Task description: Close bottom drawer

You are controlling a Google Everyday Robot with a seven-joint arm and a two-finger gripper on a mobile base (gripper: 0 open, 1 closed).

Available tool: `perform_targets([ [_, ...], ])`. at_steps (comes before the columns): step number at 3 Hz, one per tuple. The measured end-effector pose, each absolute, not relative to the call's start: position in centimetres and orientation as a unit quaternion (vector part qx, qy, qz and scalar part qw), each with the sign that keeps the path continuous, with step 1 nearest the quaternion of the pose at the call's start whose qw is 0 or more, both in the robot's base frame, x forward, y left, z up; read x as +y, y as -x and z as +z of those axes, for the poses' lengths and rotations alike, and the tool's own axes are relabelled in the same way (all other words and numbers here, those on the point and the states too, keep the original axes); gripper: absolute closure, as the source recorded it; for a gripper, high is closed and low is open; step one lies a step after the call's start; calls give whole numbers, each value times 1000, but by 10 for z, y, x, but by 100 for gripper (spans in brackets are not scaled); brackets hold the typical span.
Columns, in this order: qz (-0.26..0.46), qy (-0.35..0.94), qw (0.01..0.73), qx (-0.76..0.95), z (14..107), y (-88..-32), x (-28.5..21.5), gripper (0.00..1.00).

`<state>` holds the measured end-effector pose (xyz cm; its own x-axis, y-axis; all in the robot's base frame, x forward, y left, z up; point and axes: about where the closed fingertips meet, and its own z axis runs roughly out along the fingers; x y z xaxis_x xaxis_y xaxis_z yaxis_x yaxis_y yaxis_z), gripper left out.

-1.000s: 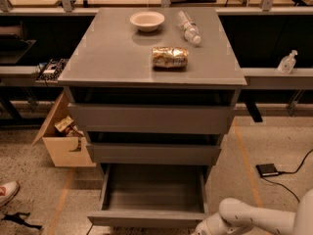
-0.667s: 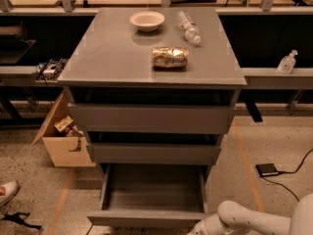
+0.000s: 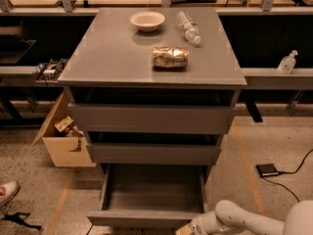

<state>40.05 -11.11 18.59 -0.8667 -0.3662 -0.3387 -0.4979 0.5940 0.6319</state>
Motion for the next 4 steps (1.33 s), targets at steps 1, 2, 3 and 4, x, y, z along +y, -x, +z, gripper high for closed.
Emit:
perform_targets([
  [1, 383, 256, 109, 881, 177, -422, -102, 100],
  [2, 388, 272, 129, 871, 174, -441, -93, 100],
  [3, 396, 292, 159, 856, 174, -465, -82, 100],
  [4, 396, 292, 159, 856, 174, -465, -82, 100],
])
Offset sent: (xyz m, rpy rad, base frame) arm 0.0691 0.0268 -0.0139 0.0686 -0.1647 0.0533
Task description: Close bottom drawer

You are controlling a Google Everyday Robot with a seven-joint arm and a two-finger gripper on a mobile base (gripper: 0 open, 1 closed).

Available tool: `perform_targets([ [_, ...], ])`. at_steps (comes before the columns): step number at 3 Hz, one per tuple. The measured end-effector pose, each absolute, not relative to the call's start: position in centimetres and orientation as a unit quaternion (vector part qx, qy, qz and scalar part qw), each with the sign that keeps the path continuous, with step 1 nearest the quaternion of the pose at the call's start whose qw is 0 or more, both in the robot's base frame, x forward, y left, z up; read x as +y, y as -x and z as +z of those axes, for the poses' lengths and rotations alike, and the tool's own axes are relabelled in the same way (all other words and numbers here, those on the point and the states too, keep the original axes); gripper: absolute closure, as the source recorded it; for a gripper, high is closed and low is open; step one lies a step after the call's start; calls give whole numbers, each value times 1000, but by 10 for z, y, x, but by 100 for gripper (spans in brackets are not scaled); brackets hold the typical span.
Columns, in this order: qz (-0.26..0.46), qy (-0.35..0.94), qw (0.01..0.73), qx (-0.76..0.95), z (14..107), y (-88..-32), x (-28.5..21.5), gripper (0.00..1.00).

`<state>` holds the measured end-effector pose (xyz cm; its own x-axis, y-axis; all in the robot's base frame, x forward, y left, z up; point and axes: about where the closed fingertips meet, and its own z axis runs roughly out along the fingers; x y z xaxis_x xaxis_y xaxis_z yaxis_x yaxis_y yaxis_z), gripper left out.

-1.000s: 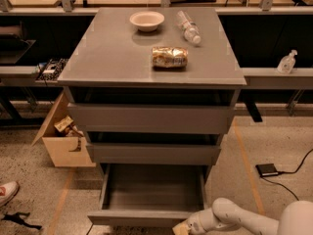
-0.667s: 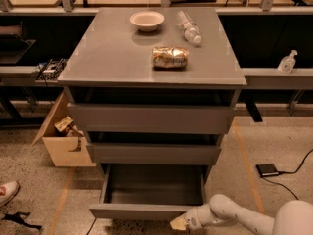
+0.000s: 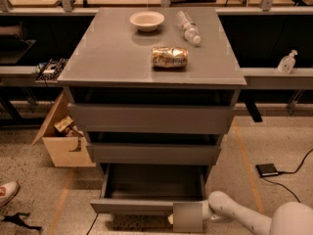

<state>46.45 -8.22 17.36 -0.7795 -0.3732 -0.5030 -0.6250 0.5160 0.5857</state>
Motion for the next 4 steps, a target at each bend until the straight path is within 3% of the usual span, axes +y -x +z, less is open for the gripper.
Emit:
perform_targets([
  [4, 299, 309, 297, 852, 173, -598, -62, 100],
])
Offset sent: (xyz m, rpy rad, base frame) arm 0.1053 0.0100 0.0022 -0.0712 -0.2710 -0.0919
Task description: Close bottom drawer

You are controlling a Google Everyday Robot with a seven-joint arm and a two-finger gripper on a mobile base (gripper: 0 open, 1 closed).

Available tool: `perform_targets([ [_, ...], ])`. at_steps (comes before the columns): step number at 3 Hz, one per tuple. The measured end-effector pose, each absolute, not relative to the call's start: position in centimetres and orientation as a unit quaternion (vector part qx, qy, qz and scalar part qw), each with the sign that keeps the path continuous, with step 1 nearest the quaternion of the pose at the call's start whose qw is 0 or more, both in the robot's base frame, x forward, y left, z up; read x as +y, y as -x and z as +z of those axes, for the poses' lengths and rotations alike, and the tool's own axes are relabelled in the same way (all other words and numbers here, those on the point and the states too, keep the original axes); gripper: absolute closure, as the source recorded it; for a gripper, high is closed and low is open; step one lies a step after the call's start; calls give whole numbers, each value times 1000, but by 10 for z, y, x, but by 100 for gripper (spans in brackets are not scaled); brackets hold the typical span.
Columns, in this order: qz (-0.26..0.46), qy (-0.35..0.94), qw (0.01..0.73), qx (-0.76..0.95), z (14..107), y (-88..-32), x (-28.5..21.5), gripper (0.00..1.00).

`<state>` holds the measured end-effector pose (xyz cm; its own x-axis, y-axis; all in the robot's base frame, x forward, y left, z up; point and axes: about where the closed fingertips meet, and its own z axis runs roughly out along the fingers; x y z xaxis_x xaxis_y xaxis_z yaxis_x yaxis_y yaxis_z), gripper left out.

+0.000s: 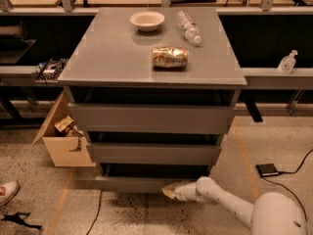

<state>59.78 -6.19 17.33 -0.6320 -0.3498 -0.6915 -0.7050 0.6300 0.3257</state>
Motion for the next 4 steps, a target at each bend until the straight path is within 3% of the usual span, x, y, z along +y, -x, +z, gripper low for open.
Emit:
perform_targets([
  [2, 276, 332, 336, 837, 177, -656, -45, 100],
  [4, 275, 335, 339, 835, 178, -656, -44, 100],
])
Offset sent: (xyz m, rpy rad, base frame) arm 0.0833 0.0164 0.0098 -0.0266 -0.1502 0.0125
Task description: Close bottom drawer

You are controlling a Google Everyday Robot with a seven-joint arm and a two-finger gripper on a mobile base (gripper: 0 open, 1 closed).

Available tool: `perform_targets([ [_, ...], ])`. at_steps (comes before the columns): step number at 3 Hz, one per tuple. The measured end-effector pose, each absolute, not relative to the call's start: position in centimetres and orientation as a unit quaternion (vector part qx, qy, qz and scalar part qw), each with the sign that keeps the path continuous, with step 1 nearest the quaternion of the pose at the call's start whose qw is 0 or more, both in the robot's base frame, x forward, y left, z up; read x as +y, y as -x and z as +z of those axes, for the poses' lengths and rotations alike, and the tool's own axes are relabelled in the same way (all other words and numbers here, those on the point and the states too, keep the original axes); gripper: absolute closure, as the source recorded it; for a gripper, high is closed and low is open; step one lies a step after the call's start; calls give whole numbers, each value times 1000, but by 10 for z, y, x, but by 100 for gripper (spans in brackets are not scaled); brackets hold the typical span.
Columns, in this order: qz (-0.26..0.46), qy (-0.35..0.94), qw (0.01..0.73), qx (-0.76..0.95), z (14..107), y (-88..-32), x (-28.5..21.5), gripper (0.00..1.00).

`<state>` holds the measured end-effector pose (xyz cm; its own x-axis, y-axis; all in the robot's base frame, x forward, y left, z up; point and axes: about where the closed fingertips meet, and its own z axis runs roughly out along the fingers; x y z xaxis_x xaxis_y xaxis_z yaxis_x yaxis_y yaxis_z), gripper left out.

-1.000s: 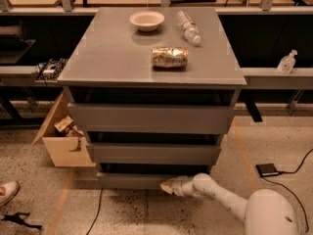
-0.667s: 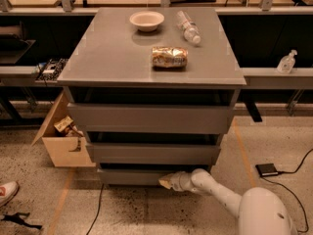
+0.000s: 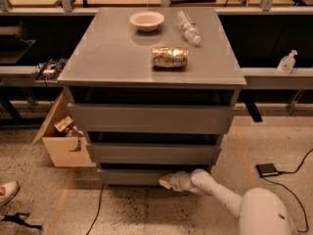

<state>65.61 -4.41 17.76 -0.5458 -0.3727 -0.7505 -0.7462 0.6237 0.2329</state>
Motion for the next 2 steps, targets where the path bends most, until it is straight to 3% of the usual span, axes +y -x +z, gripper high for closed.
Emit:
perform_targets([
  [2, 283, 282, 270, 876, 167, -581, -106, 100],
])
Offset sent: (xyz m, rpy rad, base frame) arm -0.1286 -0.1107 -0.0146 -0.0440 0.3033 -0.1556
